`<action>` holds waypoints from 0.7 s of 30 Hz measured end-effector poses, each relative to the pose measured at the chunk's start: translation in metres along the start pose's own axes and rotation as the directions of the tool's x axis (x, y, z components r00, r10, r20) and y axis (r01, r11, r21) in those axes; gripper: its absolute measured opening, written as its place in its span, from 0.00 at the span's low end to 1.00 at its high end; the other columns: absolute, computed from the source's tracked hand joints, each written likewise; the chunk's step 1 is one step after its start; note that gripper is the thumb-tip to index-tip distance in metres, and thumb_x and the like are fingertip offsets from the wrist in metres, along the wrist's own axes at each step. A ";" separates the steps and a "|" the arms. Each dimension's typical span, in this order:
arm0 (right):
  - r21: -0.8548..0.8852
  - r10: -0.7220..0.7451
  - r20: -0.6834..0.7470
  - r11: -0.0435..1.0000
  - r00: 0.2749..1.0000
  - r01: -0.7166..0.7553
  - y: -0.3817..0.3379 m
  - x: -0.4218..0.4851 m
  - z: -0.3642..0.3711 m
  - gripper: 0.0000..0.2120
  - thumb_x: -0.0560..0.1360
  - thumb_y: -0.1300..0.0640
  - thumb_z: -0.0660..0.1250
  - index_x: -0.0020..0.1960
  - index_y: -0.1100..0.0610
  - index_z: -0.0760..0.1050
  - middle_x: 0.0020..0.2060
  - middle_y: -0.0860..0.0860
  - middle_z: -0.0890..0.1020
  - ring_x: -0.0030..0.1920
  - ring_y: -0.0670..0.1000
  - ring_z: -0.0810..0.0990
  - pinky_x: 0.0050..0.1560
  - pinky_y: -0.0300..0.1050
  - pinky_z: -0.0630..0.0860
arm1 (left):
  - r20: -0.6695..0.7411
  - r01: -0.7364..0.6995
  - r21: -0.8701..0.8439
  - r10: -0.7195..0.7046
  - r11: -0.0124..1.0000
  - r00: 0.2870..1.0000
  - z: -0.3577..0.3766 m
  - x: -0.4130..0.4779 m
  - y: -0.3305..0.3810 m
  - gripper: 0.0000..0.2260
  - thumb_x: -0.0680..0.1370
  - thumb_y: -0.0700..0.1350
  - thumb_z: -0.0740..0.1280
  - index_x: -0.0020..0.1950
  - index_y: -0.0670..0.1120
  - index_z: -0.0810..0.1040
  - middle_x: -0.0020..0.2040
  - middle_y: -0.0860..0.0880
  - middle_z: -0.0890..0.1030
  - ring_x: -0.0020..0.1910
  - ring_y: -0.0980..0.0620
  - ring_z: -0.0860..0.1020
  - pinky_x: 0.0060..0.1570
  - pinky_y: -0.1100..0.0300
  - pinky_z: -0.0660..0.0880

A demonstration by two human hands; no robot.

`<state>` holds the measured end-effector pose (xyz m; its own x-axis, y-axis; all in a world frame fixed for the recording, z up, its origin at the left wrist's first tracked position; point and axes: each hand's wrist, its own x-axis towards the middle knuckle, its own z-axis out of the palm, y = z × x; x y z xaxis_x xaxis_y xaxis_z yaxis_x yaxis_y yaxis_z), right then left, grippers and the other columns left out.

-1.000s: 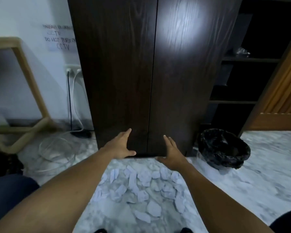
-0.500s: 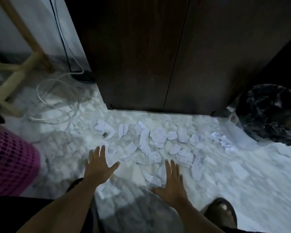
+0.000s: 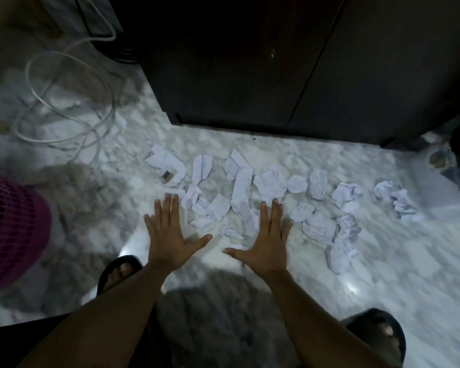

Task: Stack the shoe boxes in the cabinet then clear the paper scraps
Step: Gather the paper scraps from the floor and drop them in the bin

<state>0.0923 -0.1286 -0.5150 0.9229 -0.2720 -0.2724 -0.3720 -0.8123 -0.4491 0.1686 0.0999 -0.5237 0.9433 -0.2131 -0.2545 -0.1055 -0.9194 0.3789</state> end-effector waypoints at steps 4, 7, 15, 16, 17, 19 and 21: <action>-0.127 -0.203 0.036 0.970 0.978 0.206 0.005 0.050 -0.023 0.71 0.54 0.13 0.58 0.81 0.51 0.34 0.80 0.58 0.36 0.80 0.63 0.35 0.76 0.71 0.39 | 0.001 0.004 0.083 -0.004 0.997 1.000 -0.022 0.046 -0.013 0.70 0.52 0.86 0.60 0.81 0.52 0.32 0.81 0.48 0.33 0.79 0.43 0.30 0.72 0.36 0.30; -0.158 -0.244 0.114 0.953 0.963 0.260 0.011 0.084 -0.033 0.73 0.51 0.13 0.60 0.82 0.52 0.36 0.80 0.58 0.34 0.79 0.63 0.33 0.77 0.68 0.39 | 0.076 -0.099 0.131 0.089 0.986 0.993 -0.032 0.082 -0.022 0.74 0.48 0.87 0.58 0.81 0.50 0.33 0.81 0.45 0.32 0.78 0.41 0.29 0.73 0.34 0.31; -0.056 -0.444 0.103 0.891 0.890 0.451 0.017 0.090 -0.032 0.70 0.58 0.18 0.67 0.82 0.58 0.40 0.81 0.58 0.39 0.81 0.60 0.37 0.78 0.68 0.45 | 0.164 -0.468 0.114 0.448 0.876 0.879 -0.014 0.085 -0.008 0.63 0.60 0.84 0.58 0.83 0.45 0.47 0.82 0.44 0.52 0.82 0.43 0.47 0.76 0.32 0.45; -0.076 -0.464 0.110 0.878 0.879 0.473 0.022 0.089 -0.037 0.71 0.57 0.18 0.66 0.82 0.59 0.41 0.81 0.59 0.39 0.81 0.60 0.37 0.77 0.69 0.44 | 0.141 -0.480 0.130 0.463 0.867 0.875 -0.016 0.085 -0.008 0.63 0.60 0.85 0.57 0.82 0.44 0.48 0.82 0.43 0.52 0.82 0.41 0.47 0.75 0.31 0.43; -0.103 -0.489 0.154 0.856 0.858 0.506 0.027 0.086 -0.043 0.72 0.56 0.17 0.65 0.82 0.59 0.40 0.81 0.59 0.39 0.80 0.61 0.37 0.77 0.70 0.43 | 0.117 -0.483 0.149 0.470 0.863 0.875 -0.019 0.085 -0.010 0.64 0.60 0.85 0.56 0.82 0.43 0.49 0.82 0.42 0.51 0.82 0.40 0.46 0.75 0.30 0.41; -0.176 -0.517 0.296 0.797 0.804 0.577 0.035 0.080 -0.049 0.73 0.53 0.14 0.61 0.82 0.56 0.38 0.80 0.58 0.36 0.80 0.62 0.34 0.77 0.69 0.40 | 0.082 -0.453 0.191 0.446 0.871 0.891 -0.026 0.093 -0.014 0.66 0.58 0.86 0.56 0.82 0.43 0.48 0.83 0.40 0.46 0.81 0.36 0.43 0.73 0.29 0.38; -0.218 -0.519 0.369 0.758 0.771 0.614 0.037 0.073 -0.044 0.74 0.52 0.13 0.60 0.82 0.55 0.39 0.80 0.59 0.36 0.79 0.63 0.34 0.77 0.69 0.42 | 0.072 -0.347 0.218 0.340 0.912 0.938 -0.035 0.108 -0.018 0.68 0.56 0.86 0.56 0.83 0.44 0.43 0.82 0.40 0.41 0.80 0.35 0.38 0.72 0.30 0.34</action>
<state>0.1500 -0.2015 -0.5137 0.8681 0.4021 -0.2912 0.3067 -0.8956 -0.3224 0.2836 0.1051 -0.5274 0.8262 -0.5358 -0.1740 -0.4921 -0.8367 0.2402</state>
